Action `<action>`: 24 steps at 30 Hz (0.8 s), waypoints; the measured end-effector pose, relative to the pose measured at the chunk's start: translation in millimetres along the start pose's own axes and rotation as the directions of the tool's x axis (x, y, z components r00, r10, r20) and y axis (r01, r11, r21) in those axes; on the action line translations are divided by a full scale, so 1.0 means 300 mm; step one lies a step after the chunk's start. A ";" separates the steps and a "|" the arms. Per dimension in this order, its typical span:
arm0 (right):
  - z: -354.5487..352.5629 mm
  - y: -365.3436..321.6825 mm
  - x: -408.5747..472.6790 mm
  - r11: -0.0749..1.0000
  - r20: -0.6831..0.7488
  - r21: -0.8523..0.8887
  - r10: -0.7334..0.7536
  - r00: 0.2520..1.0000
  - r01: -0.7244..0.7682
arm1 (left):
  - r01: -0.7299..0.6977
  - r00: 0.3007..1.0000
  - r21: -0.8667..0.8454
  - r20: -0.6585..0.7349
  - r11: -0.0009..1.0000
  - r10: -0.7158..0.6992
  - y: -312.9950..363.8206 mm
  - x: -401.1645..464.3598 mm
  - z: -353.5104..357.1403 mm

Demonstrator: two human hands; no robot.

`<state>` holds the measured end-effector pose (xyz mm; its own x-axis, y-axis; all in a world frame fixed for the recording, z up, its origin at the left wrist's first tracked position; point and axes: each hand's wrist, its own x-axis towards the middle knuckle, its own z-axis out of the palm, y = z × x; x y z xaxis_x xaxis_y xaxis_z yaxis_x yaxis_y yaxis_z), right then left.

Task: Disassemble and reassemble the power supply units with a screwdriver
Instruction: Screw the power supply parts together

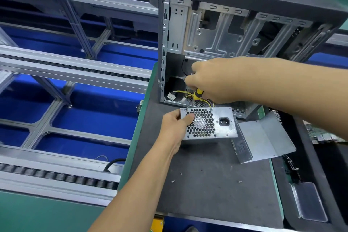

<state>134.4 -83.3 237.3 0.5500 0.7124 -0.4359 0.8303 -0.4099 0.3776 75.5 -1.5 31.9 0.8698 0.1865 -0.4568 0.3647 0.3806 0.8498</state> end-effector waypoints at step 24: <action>-0.018 -0.073 -0.029 0.972 -0.015 -0.235 -0.024 1.000 0.019 | -0.051 0.998 0.082 -0.021 0.995 0.053 -0.025 0.014 0.003</action>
<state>110.8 -77.4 237.3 0.5289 0.7301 -0.4327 0.7962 -0.2505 0.5507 76.8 -4.5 24.0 0.8808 0.2249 -0.4166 0.3458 0.2952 0.8907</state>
